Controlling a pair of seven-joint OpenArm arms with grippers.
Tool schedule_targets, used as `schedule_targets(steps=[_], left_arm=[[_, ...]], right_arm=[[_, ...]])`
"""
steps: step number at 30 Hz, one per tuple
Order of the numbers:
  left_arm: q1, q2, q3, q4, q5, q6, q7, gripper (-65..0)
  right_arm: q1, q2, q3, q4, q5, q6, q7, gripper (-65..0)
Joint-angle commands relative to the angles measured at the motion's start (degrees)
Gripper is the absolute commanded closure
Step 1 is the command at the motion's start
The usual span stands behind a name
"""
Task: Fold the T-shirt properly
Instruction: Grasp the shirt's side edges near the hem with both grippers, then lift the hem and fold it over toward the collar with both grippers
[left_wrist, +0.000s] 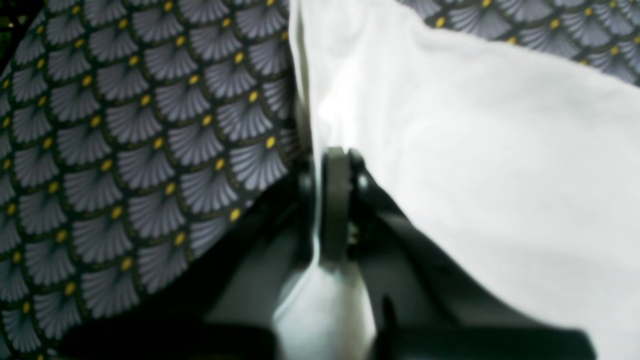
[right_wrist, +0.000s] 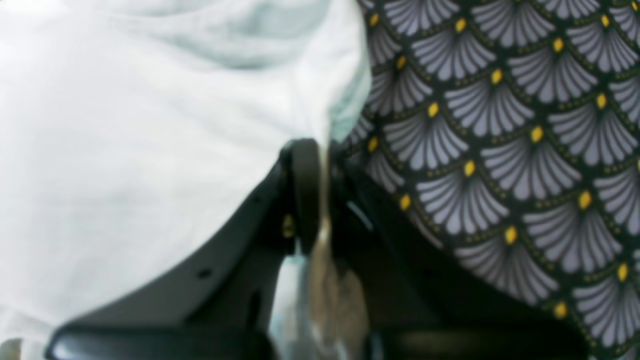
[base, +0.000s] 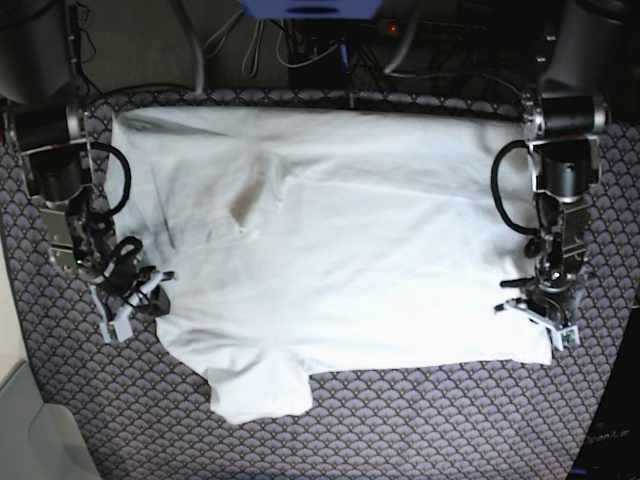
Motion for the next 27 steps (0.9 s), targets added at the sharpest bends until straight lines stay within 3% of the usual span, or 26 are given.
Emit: schedule_targets(steps=[1, 7, 16, 24, 27], left_arm=[[-1.34, -1.36, 0.03, 2.6, -1.58, 0.01, 0.01, -0.3], [1.38, -2.5, 0.03, 6.9, -5.36, 0.01, 2.12, -0.3], [2.88, -3.21, 0.03, 7.61, -5.45, -0.08, 2.12, -0.3], [2.88, -4.26, -0.06, 7.69, -5.71, -0.08, 2.21, -0.3], [3.49, -4.7, 0.03, 10.07, -8.96, -0.08, 2.39, -0.3]], right_arm=[[1.14, 1.15, 0.35, 2.61, 0.55, 0.44, 1.09, 0.0], [-5.1, 3.69, 0.79, 15.27, 0.63, 0.44, 0.74, 0.0], [-14.42, 4.13, 11.52, 26.35, 0.46, 0.44, 0.65, 0.0], [-19.17, 6.07, 11.87, 36.11, 0.46, 0.44, 0.74, 0.0], [-20.4, 6.24, 13.1, 38.22, 0.46, 0.44, 0.83, 0.0]])
